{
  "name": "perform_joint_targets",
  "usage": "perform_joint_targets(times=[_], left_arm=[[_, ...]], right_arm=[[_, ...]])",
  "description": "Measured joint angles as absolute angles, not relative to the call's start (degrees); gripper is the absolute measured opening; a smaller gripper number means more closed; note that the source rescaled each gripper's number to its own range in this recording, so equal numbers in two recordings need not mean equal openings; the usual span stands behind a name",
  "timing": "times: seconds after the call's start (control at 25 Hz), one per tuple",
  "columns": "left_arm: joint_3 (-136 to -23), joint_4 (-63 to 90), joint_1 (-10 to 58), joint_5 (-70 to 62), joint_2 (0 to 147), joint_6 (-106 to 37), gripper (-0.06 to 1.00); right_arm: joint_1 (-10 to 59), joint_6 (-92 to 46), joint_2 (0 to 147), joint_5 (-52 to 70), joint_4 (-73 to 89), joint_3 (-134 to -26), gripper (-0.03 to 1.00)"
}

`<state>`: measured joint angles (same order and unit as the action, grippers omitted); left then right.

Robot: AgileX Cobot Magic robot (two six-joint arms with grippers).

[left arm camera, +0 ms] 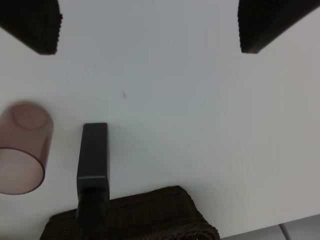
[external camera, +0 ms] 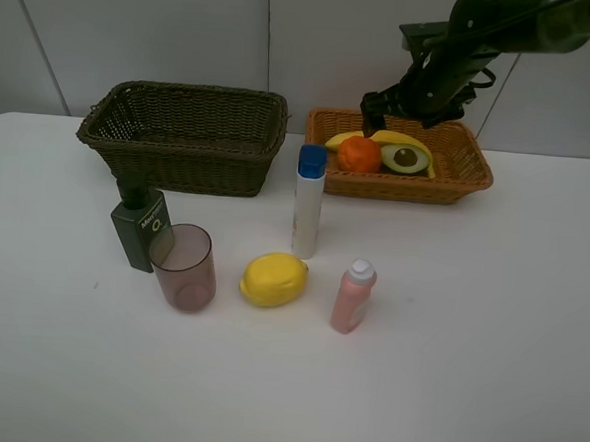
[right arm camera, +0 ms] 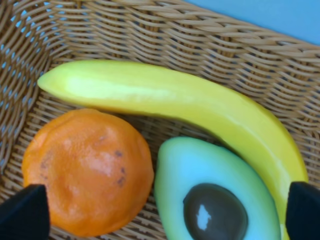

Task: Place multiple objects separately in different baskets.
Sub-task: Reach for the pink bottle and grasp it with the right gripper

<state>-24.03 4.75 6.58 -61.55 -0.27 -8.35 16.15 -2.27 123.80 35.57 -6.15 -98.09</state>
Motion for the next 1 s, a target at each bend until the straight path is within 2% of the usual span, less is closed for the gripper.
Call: perform_joint_targets(times=[0.4, 0.8, 1.0], left_arm=[[-24.03, 4.75, 6.58, -61.55, -0.27, -8.35, 0.95], [-24.03, 4.75, 6.58, -61.55, -0.27, -8.35, 0.95], [-24.03, 4.75, 6.58, -61.55, -0.27, -8.35, 0.95]], right_arm=[[16.15, -5.63, 120.6, 39.31, -3.52, -98.11, 1.0], [16.15, -13.18, 113.77, 48.14, 0.0, -98.02, 1.0], [16.15, -19.5, 107.19, 49.45, 2.08, -93.13, 1.0]])
